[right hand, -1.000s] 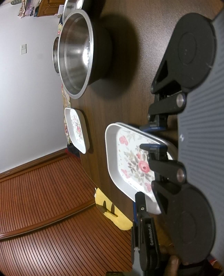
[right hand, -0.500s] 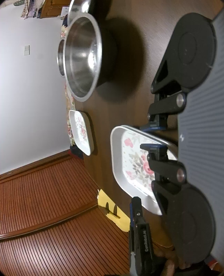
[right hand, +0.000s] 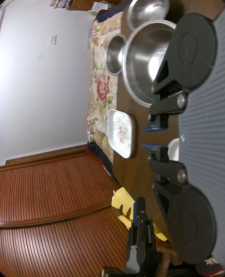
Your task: Organize plates and bowls
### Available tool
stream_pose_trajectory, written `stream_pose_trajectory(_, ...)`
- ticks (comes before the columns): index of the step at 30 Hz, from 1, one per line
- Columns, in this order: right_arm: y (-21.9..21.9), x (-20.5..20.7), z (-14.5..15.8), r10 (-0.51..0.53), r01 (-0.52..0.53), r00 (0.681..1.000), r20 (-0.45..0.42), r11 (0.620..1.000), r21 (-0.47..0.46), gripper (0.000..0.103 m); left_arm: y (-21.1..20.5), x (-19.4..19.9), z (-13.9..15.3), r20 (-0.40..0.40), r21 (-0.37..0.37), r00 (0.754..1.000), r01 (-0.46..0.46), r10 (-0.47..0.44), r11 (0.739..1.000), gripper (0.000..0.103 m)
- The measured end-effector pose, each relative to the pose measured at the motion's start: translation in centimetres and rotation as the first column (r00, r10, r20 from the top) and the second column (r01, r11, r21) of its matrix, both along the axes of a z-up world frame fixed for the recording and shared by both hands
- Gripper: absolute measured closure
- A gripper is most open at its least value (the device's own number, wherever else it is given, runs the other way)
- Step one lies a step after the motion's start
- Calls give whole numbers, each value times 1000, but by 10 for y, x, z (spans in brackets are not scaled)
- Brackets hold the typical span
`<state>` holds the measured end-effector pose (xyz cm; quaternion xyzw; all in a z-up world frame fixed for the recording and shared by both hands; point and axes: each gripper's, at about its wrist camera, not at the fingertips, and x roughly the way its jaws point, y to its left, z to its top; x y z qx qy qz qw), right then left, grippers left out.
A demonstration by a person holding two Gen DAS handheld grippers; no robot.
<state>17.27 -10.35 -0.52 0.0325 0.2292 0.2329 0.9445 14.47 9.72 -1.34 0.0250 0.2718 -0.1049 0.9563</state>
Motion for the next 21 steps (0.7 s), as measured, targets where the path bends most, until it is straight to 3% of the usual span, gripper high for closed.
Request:
stream_pose_trajectory(14, 16, 72, 18, 82, -86, 995, -64, 995, -48, 86, 6, 77, 13, -24, 20, 1000, -17, 18, 1000, 85)
stream_pose_trajectory(17, 19, 88, 18, 88, -93, 993, -84, 994, -60, 86, 5, 93, 10, -37, 26, 999, -9, 10, 1000, 81)
stream_pose_trajectory(21, 24, 114, 14, 82, -92, 989, -124, 993, -78, 79, 5, 116, 6, -54, 21, 999, -2, 4, 1000, 81)
